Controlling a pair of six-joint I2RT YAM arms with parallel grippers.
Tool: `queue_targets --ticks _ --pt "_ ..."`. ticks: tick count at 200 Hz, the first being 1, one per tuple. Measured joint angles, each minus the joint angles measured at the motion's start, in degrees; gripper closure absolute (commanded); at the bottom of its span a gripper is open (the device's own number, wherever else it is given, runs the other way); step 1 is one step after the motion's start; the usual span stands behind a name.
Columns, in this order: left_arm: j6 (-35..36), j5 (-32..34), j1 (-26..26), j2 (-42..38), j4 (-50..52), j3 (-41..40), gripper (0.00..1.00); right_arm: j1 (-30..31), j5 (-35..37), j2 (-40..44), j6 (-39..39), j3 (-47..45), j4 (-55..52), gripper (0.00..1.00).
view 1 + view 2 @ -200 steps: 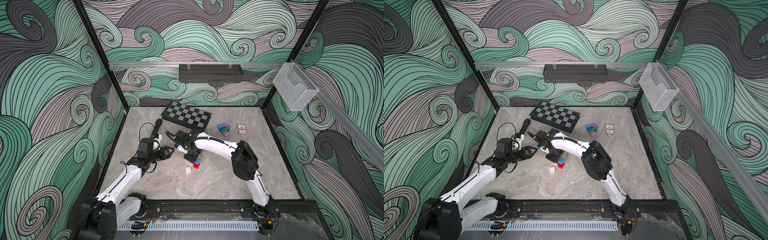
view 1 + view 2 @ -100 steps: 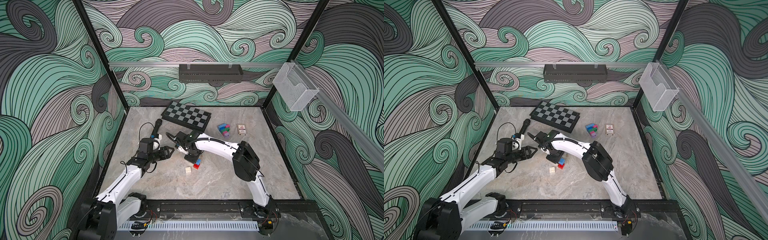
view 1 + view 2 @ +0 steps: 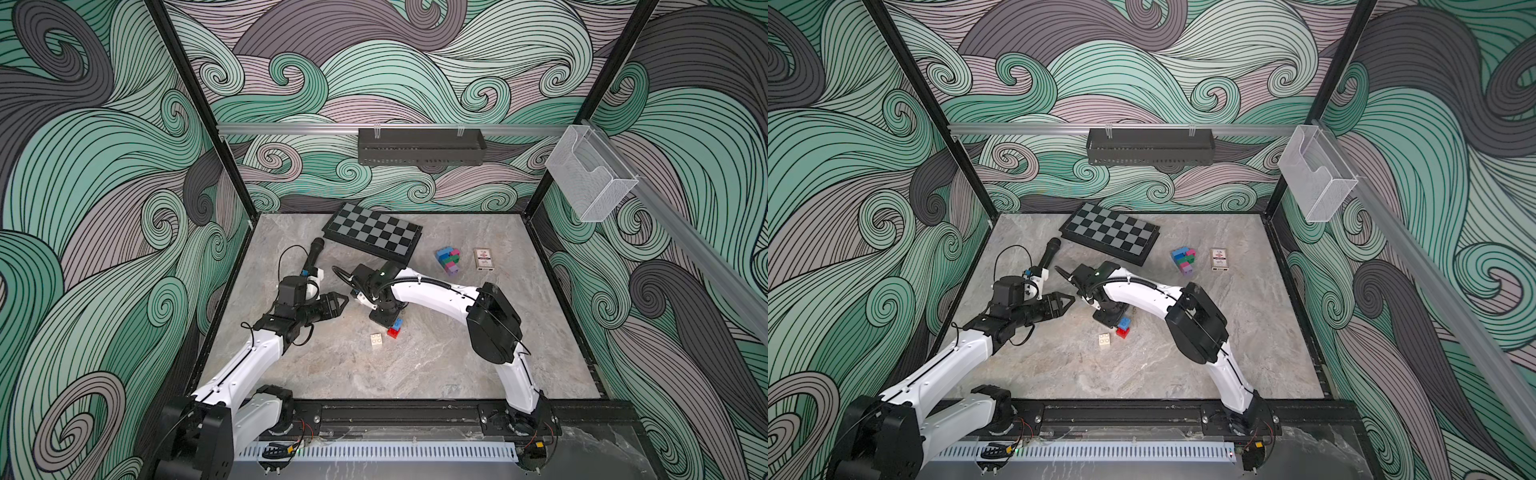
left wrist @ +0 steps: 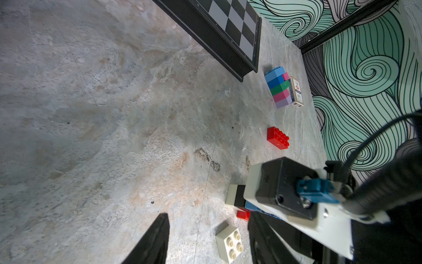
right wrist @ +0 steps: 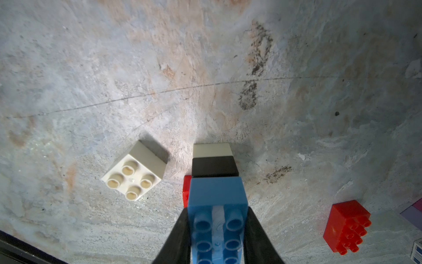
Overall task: Assemble the letter p with lego
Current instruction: Assemble the lego brick with the lego brick.
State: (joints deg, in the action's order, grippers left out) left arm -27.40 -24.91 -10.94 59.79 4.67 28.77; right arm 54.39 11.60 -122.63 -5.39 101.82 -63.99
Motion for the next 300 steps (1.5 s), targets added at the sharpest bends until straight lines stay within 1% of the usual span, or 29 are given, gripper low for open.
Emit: queue_targets --ticks 74,145,213,259,300 --pt "0.0 -0.2 0.0 0.0 0.0 0.0 0.44 0.0 0.2 -0.2 0.0 0.0 0.0 0.84" --pt "0.0 -0.5 0.0 0.1 0.0 0.0 0.44 -1.1 -2.0 -1.0 -0.2 1.0 -0.8 0.85" --pt "0.0 -0.5 0.0 0.5 -0.3 -0.1 0.44 -1.2 -1.9 -1.4 -0.2 1.2 -1.3 0.86" --pt "0.2 -0.7 0.0 1.5 -0.7 -0.1 0.44 -0.3 0.1 -0.5 0.6 -0.5 0.2 0.87" --pt "0.4 -0.7 0.0 1.6 -0.9 -0.1 0.44 1.0 4.0 0.1 2.3 -2.3 1.3 0.87"
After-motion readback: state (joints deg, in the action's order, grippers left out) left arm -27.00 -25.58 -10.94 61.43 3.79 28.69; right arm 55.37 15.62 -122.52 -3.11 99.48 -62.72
